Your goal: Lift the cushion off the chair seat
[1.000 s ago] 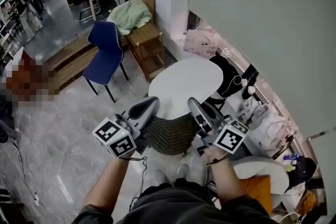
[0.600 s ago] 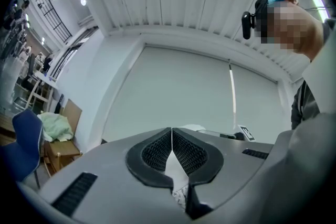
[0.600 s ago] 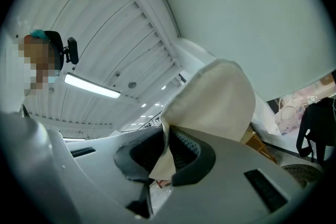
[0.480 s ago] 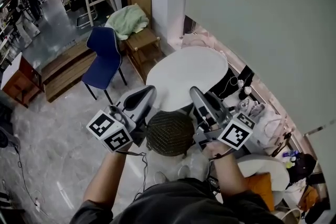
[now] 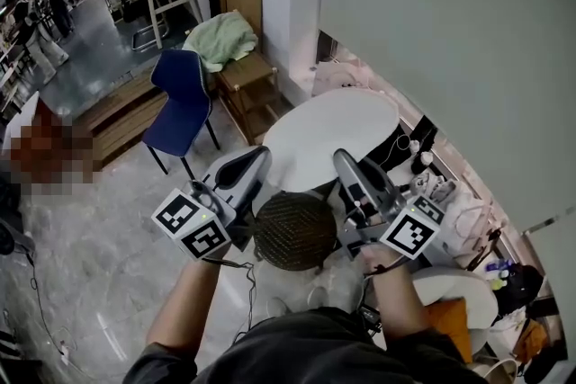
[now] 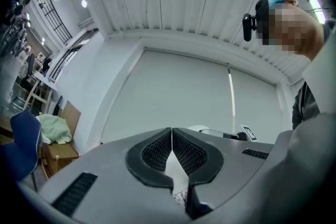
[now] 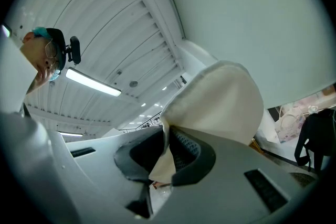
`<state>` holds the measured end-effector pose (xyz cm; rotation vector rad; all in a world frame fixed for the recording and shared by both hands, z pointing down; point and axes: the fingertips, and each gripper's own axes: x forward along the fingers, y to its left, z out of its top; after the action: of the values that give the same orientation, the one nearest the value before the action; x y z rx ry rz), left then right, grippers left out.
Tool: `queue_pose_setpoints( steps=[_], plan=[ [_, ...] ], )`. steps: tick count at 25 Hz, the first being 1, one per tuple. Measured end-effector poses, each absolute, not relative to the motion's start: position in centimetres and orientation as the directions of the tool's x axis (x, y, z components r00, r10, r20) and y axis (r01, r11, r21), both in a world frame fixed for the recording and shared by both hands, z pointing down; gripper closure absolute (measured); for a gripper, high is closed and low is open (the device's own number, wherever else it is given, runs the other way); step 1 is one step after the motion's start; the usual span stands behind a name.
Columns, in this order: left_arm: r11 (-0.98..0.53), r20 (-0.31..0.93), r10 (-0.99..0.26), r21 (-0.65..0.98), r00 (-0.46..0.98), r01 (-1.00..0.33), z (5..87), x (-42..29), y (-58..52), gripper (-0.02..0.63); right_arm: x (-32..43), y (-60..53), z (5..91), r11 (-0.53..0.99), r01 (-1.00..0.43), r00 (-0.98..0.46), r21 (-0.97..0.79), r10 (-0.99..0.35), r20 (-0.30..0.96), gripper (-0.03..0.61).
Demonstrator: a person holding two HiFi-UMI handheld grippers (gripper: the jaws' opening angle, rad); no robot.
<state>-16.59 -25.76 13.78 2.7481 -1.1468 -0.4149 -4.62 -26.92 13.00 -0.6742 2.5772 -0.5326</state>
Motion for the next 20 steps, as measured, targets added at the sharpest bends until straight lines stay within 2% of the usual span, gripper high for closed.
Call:
queue_pose_setpoints(
  steps=[20],
  plan=[
    [-0.695,-0.192,-0.718,0.241,0.669,-0.677,14.65,-17.06,-25.47,0.603,-5.22,-26.83,13.7,0.806,-0.371,-0.799,-0.461,-0.53,-0.283,0.543]
  ],
)
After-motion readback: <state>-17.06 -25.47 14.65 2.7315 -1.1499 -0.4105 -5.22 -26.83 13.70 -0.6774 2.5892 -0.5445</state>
